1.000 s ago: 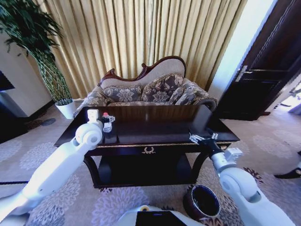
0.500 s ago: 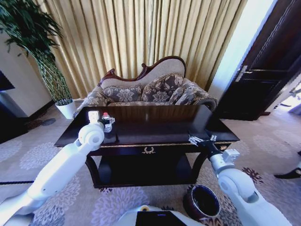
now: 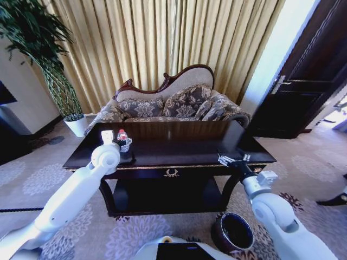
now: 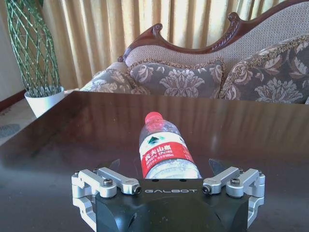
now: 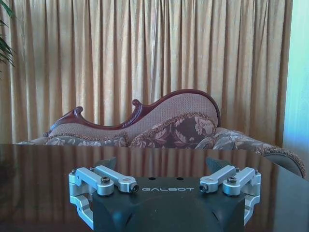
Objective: Move to the front of the table and place the trash on the table into the trash bin.
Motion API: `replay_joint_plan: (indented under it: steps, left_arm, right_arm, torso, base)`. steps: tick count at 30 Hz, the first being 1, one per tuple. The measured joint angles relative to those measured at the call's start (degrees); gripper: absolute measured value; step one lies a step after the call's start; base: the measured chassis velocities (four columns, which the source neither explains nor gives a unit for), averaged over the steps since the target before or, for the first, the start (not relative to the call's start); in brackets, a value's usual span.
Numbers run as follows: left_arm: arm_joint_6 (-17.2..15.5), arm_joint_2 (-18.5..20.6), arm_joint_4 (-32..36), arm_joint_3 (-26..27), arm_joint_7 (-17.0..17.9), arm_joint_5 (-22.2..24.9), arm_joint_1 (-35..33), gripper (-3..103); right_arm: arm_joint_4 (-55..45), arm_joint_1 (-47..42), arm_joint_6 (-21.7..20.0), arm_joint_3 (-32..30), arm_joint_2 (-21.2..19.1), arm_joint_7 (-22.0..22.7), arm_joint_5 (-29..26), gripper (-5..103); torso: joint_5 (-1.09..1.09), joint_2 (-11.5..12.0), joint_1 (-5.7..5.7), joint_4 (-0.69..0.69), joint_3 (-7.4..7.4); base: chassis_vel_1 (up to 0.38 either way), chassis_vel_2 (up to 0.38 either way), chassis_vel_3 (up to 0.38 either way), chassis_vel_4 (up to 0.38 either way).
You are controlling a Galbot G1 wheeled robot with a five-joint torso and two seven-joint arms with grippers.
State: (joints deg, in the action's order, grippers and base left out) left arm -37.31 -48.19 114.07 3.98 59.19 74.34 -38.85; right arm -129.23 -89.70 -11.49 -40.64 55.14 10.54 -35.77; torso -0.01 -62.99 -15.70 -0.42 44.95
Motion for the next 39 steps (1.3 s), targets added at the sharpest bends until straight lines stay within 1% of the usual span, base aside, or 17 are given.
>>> replay_joint_plan:
  steps: [15,22,26,39]
  left_arm:
    - [0.09,-0.87,-1.57,-0.22,0.45,0.36,-0.09,100]
    - [0.09,-1.62,-2.49,-0.92,0.14,0.29,0.9,100]
    - [0.09,-1.84,-2.5,-0.96,0.06,0.3,0.79,100]
    - [0.08,-1.91,-2.89,-0.39,-1.08,0.18,0.2,100]
  right_arm:
    - [-0.09,0.03,0.1,0.11,0.18,0.0,-0.19,100]
    - [-0.69,-0.31,0.19,-0.15,-0.1,0.03,-0.7,100]
    - [-1.21,-0.34,0.19,-0.17,-0.25,0.11,-1.67,100]
    - [-1.28,-0.18,0.19,-0.14,-0.46,0.19,-2.2,100]
  torso:
    - [0.0,0.0,0.0,0.0,0.0]
    - [0.0,0.0,0.0,0.0,0.0]
    - [0.0,0.0,0.0,0.0,0.0]
    - [0.0,0.0,0.0,0.0,0.0]
  base:
    - [0.0,0.0,0.0,0.0]
    - [0.0,0.0,0.0,0.0]
    - [0.0,0.0,0.0,0.0]
    - [0.0,0.0,0.0,0.0]
